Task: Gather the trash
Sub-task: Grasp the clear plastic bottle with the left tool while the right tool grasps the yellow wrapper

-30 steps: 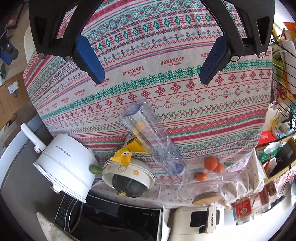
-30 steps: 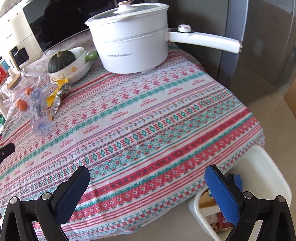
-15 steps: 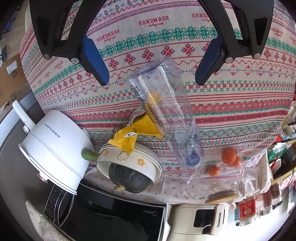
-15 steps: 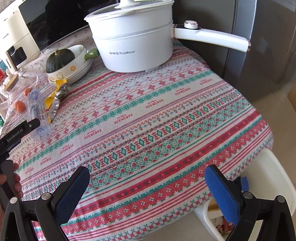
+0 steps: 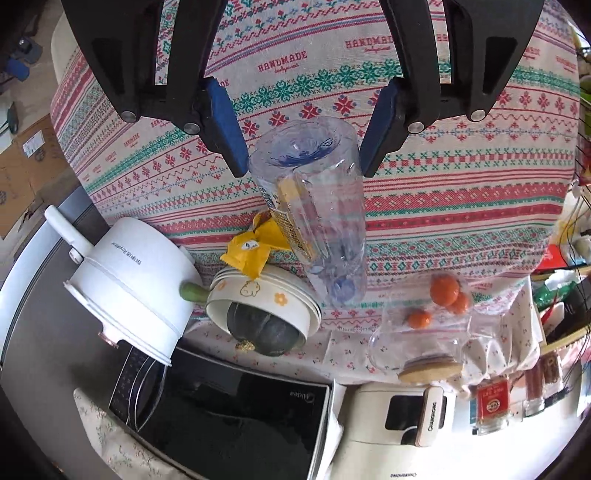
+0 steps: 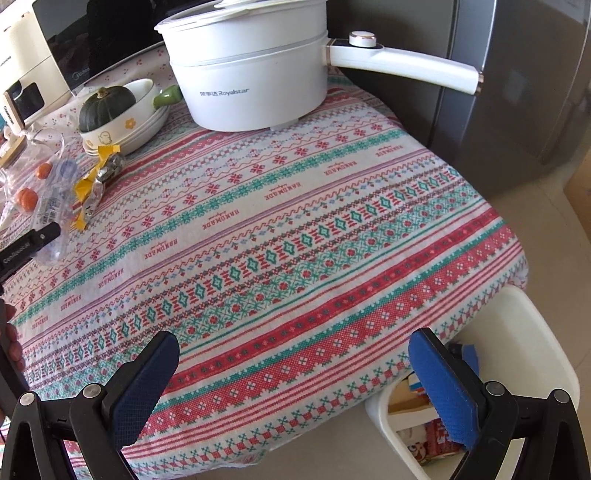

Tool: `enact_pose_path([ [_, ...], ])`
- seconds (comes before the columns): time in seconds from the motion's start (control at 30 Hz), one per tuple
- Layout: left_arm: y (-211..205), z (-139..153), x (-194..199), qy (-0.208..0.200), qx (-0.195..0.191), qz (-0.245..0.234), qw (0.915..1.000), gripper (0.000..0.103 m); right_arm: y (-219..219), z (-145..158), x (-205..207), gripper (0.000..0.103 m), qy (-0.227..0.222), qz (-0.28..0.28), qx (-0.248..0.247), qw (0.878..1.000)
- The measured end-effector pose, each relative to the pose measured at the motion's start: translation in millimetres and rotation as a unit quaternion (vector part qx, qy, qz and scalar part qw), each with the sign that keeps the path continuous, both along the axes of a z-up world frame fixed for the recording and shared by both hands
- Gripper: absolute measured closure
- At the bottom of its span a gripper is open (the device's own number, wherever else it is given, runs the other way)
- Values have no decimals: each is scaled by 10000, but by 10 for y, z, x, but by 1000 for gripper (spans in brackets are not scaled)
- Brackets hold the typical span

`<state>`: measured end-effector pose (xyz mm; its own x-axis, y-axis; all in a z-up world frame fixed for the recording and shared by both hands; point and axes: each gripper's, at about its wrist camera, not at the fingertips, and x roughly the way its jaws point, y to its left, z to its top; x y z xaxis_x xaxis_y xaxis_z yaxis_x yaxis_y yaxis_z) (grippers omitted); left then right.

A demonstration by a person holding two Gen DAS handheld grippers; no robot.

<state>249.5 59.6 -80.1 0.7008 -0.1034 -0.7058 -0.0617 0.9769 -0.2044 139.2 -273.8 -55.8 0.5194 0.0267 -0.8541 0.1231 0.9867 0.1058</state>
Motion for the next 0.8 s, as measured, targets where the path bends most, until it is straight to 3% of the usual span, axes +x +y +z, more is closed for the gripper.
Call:
enact_pose_path([
  [0.13,241,284,-238,-219,-370,37,9991,39,102,36,-3,1,-86,104,-42,9999],
  [0.37,610,553,-579,-158,-1014,27,9947,39,397,-10,34,1,-109,351,-266,9990],
  [0.63,949,714,-833,-299,-745,-488,9956,40,792,-55,253,1,-174,554,235,9980],
  [0.8,1248,785,-929,-479,-825,-376,9947,40,1048,-144,593,1,-194,533,510,9971],
])
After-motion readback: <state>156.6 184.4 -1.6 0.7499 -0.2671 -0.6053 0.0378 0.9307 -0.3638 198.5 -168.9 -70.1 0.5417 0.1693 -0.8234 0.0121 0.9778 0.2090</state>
